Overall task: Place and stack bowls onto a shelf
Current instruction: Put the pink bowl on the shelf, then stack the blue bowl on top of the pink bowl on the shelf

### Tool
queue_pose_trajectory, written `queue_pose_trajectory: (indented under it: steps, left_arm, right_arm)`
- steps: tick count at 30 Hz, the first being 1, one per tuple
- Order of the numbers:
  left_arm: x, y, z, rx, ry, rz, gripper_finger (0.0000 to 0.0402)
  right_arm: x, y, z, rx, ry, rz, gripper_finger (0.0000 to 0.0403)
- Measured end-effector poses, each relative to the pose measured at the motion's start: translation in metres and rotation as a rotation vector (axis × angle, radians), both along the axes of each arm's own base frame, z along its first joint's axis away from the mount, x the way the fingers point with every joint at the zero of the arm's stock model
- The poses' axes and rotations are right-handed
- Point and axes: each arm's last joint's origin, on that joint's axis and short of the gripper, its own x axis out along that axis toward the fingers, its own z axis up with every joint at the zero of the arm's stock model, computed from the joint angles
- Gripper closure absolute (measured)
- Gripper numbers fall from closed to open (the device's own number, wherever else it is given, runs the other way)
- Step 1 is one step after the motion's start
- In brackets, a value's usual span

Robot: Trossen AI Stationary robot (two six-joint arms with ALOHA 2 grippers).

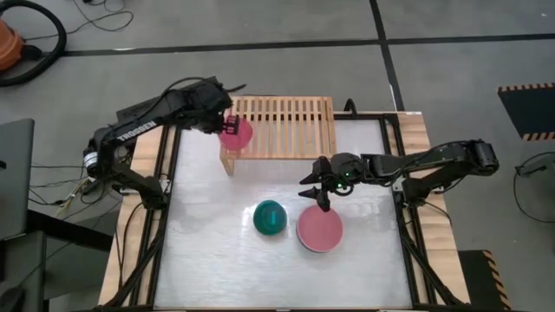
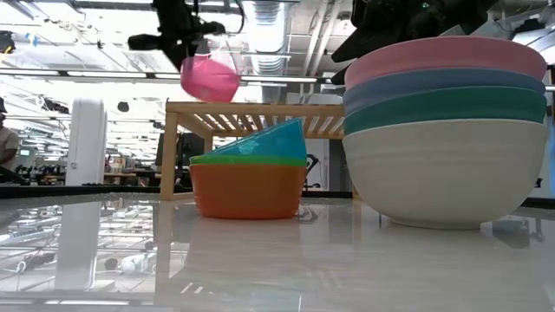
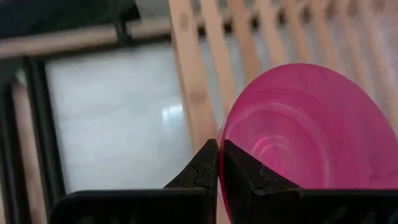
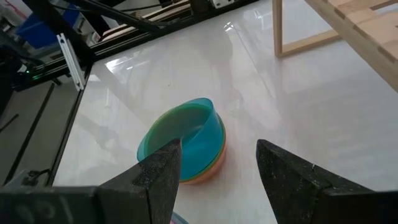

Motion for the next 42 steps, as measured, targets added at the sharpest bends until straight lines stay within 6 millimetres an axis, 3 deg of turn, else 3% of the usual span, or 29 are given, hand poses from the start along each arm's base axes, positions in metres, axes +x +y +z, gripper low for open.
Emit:
queue_pose_trajectory:
  steps: [7,30,34,42]
  left_arm:
    - [0.007,0.004,-0.024,-0.003,-0.020,0.006,0.0401]
    - [-0.001,0.002,-0.025,-0.008,0.059,-0.014,0.0397]
    - [-0.001,0.001,-0.026,-0.021,0.067,-0.068,0.0364]
    - [-0.009,-0.004,-0.011,0.025,0.036,-0.081,0.0242]
  right_arm:
    - [0.000,0.000,-0.001,0.000,0.007,0.000,0.0168]
    - [-0.001,-0.001,-0.003,-0.002,0.030,-0.001,0.0168]
    - [-0.001,-0.001,-0.003,-0.002,0.030,-0.001,0.0168]
    - [-0.001,-0.001,-0.003,-0.001,0.030,-0.002,0.0168]
